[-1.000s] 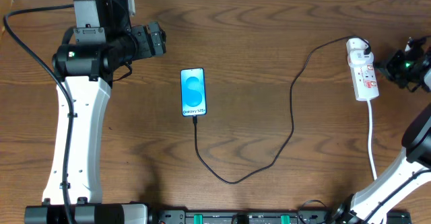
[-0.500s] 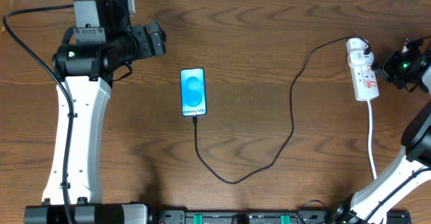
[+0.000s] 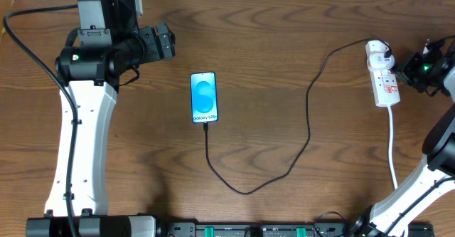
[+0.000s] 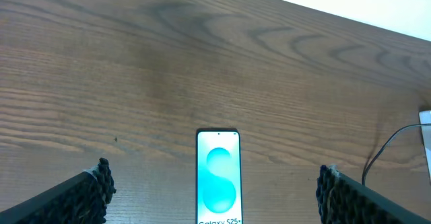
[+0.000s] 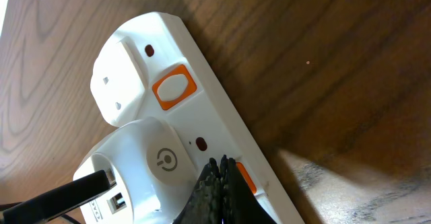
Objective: Plug charger to phone and switch on socket
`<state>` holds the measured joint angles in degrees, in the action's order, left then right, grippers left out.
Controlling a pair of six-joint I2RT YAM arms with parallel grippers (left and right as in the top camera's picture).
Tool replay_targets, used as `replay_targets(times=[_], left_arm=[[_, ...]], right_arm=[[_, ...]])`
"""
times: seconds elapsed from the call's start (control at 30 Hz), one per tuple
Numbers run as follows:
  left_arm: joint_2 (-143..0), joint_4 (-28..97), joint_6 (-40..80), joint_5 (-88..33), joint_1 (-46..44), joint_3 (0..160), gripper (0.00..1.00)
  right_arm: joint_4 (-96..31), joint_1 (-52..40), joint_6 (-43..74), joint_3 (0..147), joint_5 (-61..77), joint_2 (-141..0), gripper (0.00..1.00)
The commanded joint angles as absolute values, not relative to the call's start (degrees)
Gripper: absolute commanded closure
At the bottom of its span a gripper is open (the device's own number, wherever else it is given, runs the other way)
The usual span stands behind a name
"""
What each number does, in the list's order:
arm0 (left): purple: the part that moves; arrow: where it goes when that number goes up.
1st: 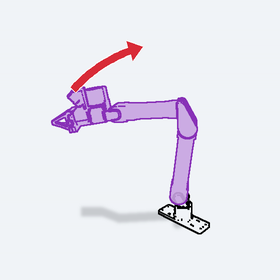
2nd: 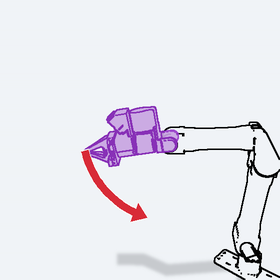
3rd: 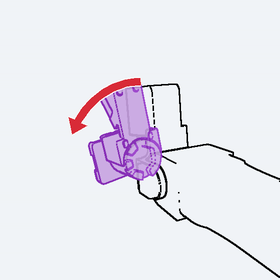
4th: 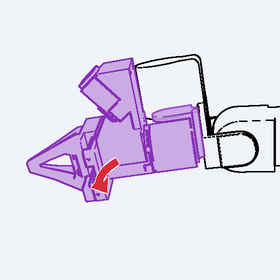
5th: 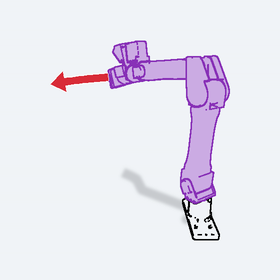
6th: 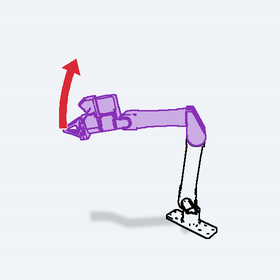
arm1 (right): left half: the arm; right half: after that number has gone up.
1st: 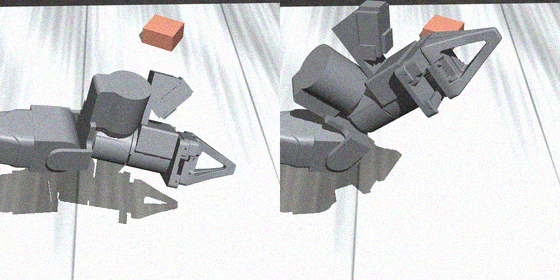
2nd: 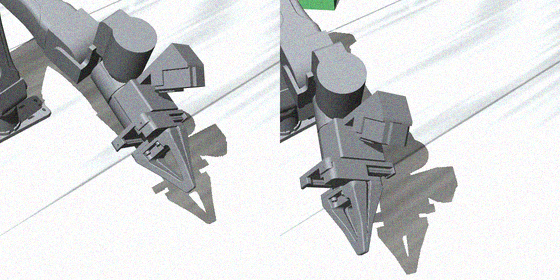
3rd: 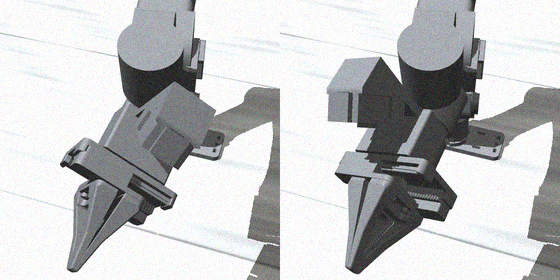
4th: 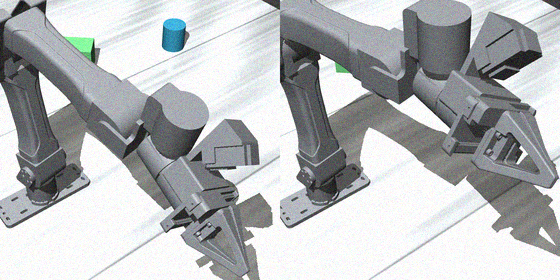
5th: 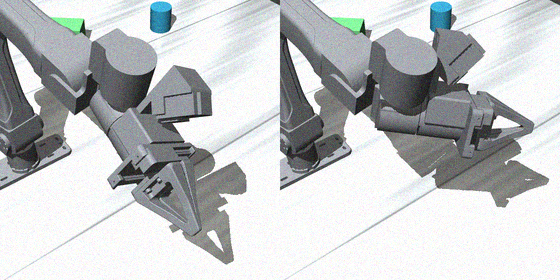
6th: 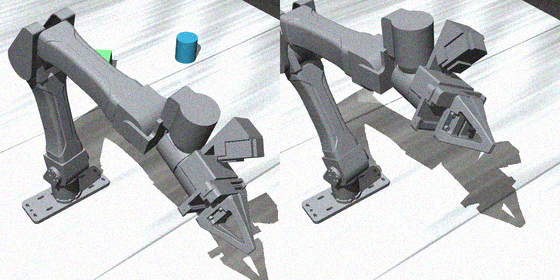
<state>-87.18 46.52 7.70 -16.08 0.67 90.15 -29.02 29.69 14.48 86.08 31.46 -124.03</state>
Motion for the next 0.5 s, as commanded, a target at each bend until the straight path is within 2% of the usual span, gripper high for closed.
replay_targets(times=[0.0,0.47], left_arm=[[-86.8,46.7,7.6,-15.4,1.0,90.8,0.03],[-86.8,46.7,7.6,-15.3,1.0,90.8,0.03]], right_arm=[[-29.5,28.6,14.8,86.0,32.0,-124.9,0.99],[-29.6,28.4,14.7,84.9,32.1,-124.9,0.99]])
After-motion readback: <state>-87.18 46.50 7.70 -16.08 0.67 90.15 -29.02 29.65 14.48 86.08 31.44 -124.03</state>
